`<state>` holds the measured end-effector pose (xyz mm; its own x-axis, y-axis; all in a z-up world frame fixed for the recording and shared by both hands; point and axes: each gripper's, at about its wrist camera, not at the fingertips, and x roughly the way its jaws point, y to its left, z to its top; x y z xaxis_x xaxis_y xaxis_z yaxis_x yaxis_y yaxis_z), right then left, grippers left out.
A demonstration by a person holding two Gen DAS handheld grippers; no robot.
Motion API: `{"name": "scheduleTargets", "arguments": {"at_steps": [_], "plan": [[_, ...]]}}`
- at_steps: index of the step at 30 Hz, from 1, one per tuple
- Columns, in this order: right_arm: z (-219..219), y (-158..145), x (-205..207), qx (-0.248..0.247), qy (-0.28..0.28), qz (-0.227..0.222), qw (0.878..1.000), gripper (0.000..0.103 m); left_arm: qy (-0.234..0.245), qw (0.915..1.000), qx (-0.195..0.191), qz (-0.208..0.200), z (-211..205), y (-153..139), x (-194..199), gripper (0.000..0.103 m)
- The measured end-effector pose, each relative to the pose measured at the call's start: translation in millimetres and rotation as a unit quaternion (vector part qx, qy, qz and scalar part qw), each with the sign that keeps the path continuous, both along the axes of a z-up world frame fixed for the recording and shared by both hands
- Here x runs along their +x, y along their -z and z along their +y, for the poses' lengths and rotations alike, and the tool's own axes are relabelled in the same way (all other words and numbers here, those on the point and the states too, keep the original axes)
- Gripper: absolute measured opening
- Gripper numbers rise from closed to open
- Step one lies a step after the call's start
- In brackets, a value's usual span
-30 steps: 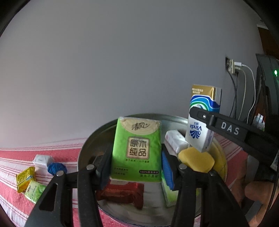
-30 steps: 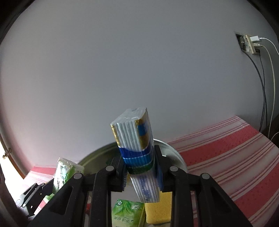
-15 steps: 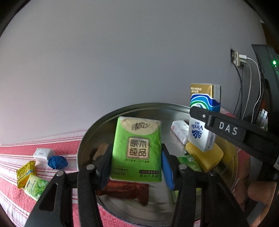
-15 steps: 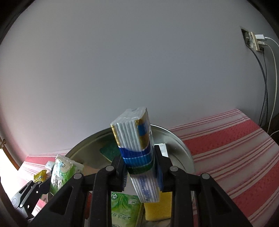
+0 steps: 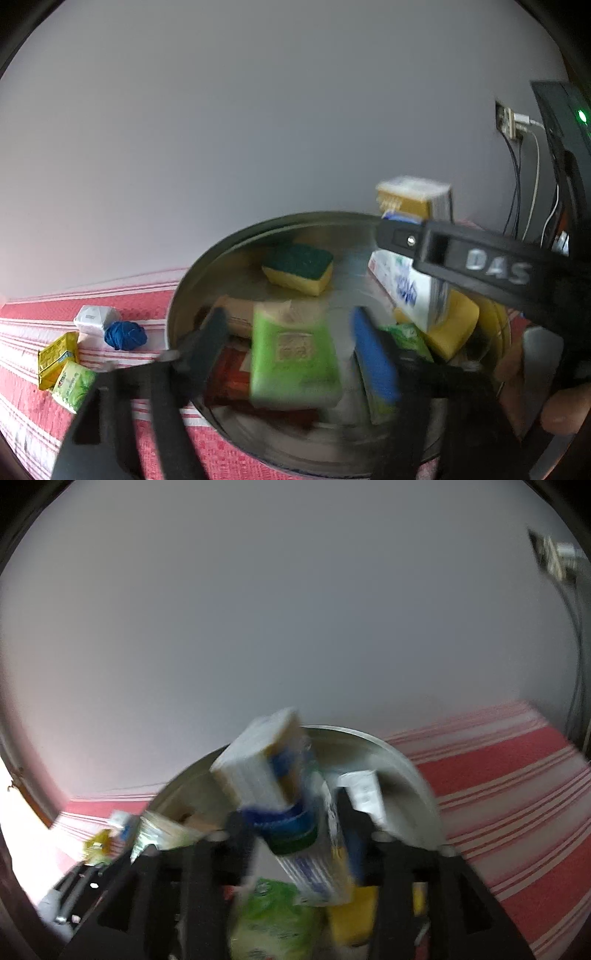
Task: Organize objects
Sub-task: 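Carry both tissue packs over the tin and open both tools to drop them, then grasp the light green tea-print tissue pack with the right tool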
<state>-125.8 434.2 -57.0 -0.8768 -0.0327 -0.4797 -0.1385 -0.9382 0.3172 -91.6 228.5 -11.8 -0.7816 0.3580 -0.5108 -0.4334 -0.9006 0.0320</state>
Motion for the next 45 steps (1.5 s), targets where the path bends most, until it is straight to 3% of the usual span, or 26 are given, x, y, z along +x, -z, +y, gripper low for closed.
{"name": "scheduleTargets", "arguments": {"at_steps": [2,3,8,12,21,30,45], "plan": [[3,-3,5,-0.018,-0.003,0.021,1.0,0.076,-0.006,0.9998,0.013,0.012,-3,-4,3,0.1],[4,-5,8,-0.02,-0.002,0.032,0.999,0.076,-0.009,0.9997,0.016,0.018,-5,-6,4,0.102],[14,-15,29,-0.057,0.018,0.091,0.994,0.077,-0.02,0.9993,0.017,0.027,-4,-8,4,0.103],[16,-15,37,-0.077,0.047,0.099,0.991,0.078,-0.03,0.9991,0.006,0.028,-2,-5,2,0.103],[13,-10,31,-0.05,0.088,0.095,0.99,0.078,-0.063,0.997,0.007,0.045,-34,-5,4,0.103],[8,-9,29,-0.046,0.092,0.099,0.99,0.078,-0.075,0.9961,0.007,0.044,-55,-1,1,0.103],[-31,-21,49,0.043,0.098,0.127,0.986,0.078,-0.103,0.9933,0.004,0.051,-79,-1,3,0.103]]}}
